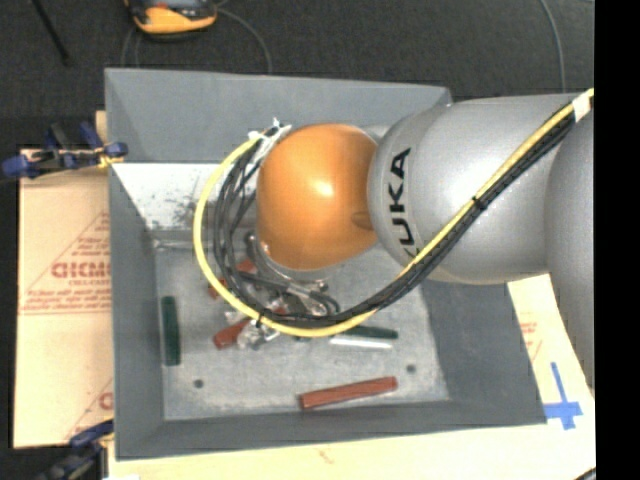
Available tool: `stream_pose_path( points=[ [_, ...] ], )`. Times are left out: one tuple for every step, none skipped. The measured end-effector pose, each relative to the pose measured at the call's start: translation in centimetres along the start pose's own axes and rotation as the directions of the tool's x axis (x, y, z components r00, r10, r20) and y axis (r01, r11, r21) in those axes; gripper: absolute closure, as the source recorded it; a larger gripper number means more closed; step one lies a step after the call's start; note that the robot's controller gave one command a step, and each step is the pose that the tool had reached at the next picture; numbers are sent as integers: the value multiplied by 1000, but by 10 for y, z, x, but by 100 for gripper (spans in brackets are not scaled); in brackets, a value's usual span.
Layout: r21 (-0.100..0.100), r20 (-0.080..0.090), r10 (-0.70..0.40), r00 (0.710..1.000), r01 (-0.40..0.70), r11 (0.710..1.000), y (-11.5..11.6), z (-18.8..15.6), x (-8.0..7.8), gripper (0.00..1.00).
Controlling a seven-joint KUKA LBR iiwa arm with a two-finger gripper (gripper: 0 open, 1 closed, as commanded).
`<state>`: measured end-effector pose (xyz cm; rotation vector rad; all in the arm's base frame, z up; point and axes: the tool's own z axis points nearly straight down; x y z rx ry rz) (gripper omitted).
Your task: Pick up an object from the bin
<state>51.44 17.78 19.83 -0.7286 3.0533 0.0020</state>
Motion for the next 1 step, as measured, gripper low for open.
stream_pose_path(
  points=[
    [-2,-7,-219,976,219,976,-9,-32,-1,100]
  ],
)
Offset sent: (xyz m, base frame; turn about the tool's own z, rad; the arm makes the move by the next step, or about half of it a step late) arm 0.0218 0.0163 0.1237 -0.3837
